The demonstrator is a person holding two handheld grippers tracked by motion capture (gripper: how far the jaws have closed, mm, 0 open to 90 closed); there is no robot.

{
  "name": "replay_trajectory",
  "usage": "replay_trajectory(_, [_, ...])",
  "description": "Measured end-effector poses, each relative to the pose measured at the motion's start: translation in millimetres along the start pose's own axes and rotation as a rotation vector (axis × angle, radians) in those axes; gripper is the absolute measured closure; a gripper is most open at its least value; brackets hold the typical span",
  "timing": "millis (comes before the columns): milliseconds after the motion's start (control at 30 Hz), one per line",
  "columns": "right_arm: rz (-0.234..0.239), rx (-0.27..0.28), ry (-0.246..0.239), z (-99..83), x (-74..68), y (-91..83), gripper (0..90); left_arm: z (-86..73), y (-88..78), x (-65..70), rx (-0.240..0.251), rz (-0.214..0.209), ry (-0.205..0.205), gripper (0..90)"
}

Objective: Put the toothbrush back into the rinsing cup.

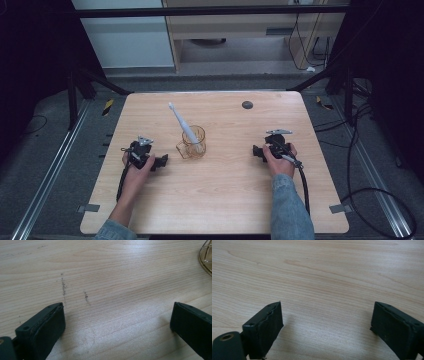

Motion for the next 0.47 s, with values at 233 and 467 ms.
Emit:
replay_trajectory(233, [-0.005,0.029,-0.055,1.3,-1.9,4.4,10.6,0.1,0.1,0.1,0.002,-0.001,0.0,0.0])
replay_trajectory(467, [-0.027,-0.005,-0.018,-1.3,-1.2,5.8,0.2,0.0,0.0,0.1,0.002,-0.002,0.0,0.0])
Point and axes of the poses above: each handheld gripper's, and its own axes: y roughly forward along the jaws, z roughly out of its top, x roughly to its right, the point moved 9 cm from there along y, roughly forward along the jaws, and after that the axes turned 11 degrees about -y, right-handed, at the moved point
